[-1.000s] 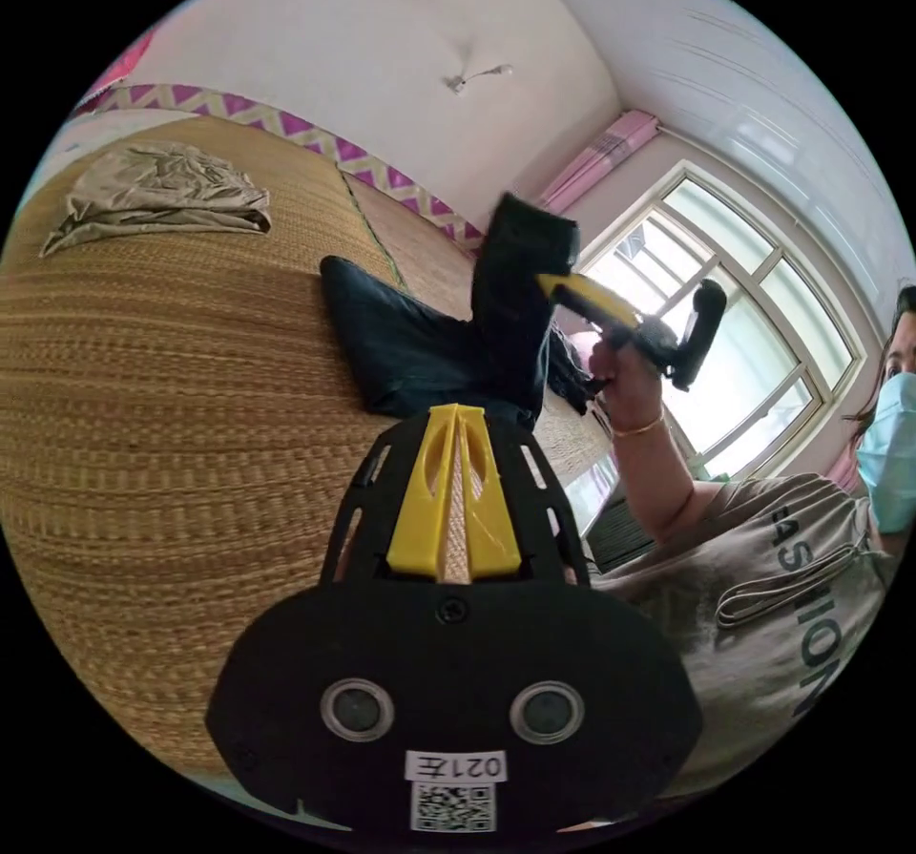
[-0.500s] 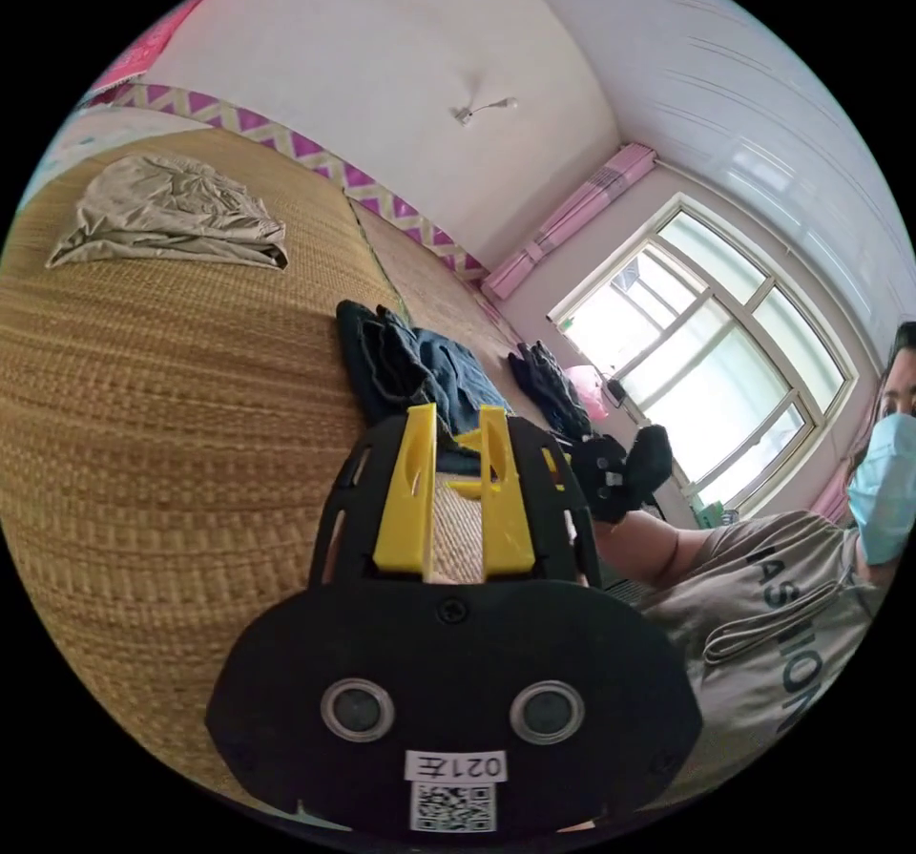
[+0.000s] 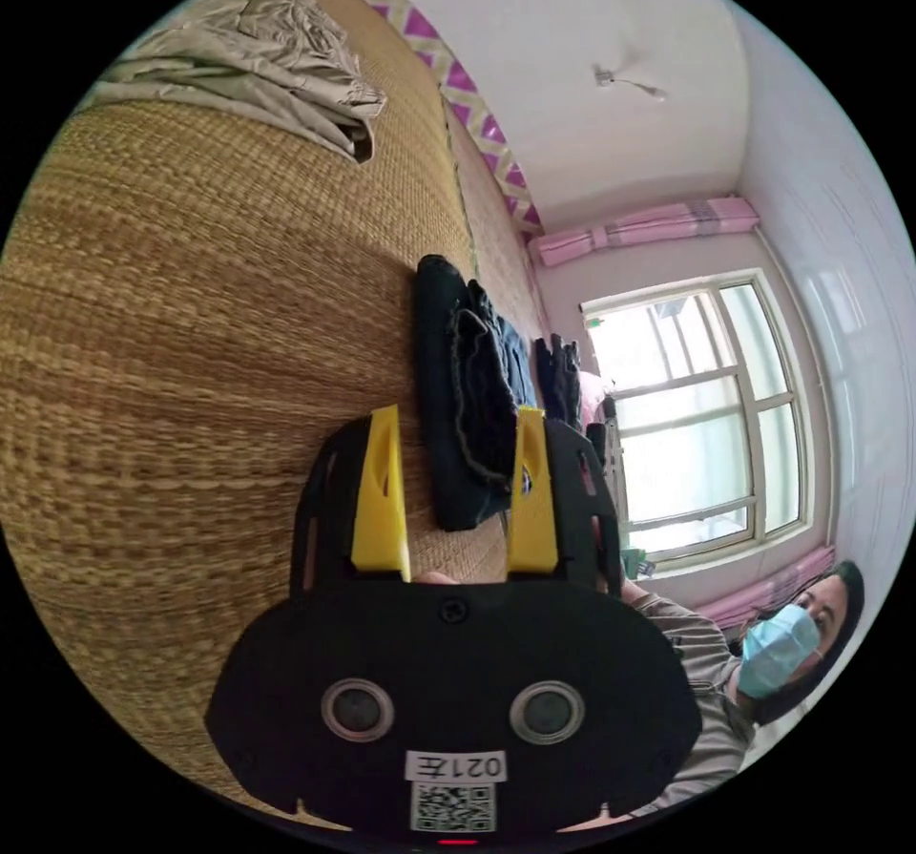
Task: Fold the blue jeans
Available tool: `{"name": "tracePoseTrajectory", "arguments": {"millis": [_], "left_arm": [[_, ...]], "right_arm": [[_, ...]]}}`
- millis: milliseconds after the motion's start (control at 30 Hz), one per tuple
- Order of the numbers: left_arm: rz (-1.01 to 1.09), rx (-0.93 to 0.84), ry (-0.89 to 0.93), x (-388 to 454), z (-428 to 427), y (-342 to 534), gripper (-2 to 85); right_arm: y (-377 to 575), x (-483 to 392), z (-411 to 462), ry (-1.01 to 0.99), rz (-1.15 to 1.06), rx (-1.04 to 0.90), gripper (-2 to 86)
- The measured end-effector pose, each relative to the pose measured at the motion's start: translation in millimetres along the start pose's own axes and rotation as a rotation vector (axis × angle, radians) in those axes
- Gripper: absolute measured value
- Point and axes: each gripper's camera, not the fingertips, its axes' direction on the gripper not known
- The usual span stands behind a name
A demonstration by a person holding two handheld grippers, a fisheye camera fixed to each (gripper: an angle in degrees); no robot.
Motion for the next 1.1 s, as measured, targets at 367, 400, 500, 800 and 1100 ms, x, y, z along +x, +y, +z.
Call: {"name": "tracePoseTrajectory", "arguments": {"millis": [367,400,500,800,1100], "left_arm": [[-0.165,0.021,0.081,-1,26,-43,6.0],[-0.175,0.040,0.097,0,24,-43,5.5],[-0.214,0.057,0.141,15,27,-47,4.8],[-0.265,-0.060,0.017,50,112,-56,4.9],[-0.346,-0.098,0.201,19,121,-60,4.4]], "right_arm": [[-45,66,3,-0.208,0.115,-0.072,7.8],[-43,71,-1,-0.230,0.124,-0.063,7.7],[-34,89,-33,-0.329,0.141,-0.017,7.3],[5,157,-135,-0.357,0.154,0.068,7.3],[38,199,-158,-0.402,0.161,0.090,7.5]]}}
